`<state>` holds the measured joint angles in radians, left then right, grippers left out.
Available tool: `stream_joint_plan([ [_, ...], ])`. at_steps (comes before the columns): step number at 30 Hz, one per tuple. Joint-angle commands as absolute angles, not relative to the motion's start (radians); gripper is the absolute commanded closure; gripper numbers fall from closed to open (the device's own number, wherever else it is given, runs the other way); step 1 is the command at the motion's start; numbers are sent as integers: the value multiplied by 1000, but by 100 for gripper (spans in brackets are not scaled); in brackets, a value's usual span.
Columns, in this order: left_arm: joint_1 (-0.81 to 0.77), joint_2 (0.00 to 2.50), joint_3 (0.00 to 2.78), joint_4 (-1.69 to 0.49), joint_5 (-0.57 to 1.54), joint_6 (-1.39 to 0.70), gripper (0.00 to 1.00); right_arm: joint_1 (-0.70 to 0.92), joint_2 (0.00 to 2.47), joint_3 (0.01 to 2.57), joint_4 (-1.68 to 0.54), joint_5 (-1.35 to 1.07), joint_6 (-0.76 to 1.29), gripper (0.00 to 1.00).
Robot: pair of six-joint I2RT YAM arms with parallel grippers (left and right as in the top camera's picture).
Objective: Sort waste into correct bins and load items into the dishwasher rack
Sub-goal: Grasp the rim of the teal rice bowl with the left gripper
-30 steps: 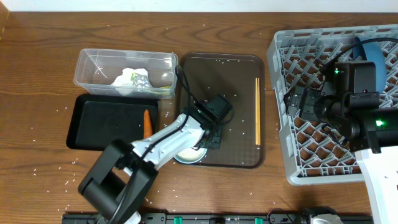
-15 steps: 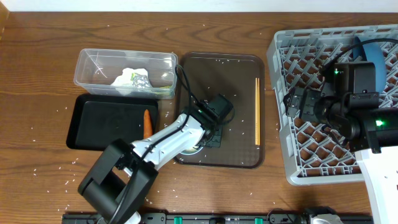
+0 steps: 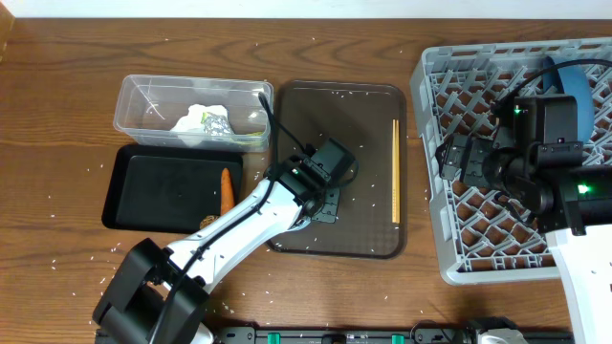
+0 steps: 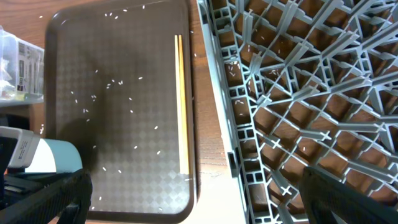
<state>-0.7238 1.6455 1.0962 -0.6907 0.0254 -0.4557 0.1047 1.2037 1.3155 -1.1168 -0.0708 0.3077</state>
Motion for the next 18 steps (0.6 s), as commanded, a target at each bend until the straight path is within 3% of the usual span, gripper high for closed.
stream_joint_plan([
  [1,-724,1657,1116,-686,7,-442,94,105,1205,1320,-1115,-72,321,1],
  [14,-730,1872,1113,-522,6,-447,93,105,1205,1320,-1145,-72,321,1],
  [15,-730,1874,1113,-521,6,-446,91,105,1205,1320,-1144,-72,321,1],
  [17,-730,1874,1113,-516,6,-446,69,105,1205,1320,-1139,-72,321,1],
  [18,-730,1874,1113,-512,6,-446,67,105,1205,1320,-1134,-72,321,1],
])
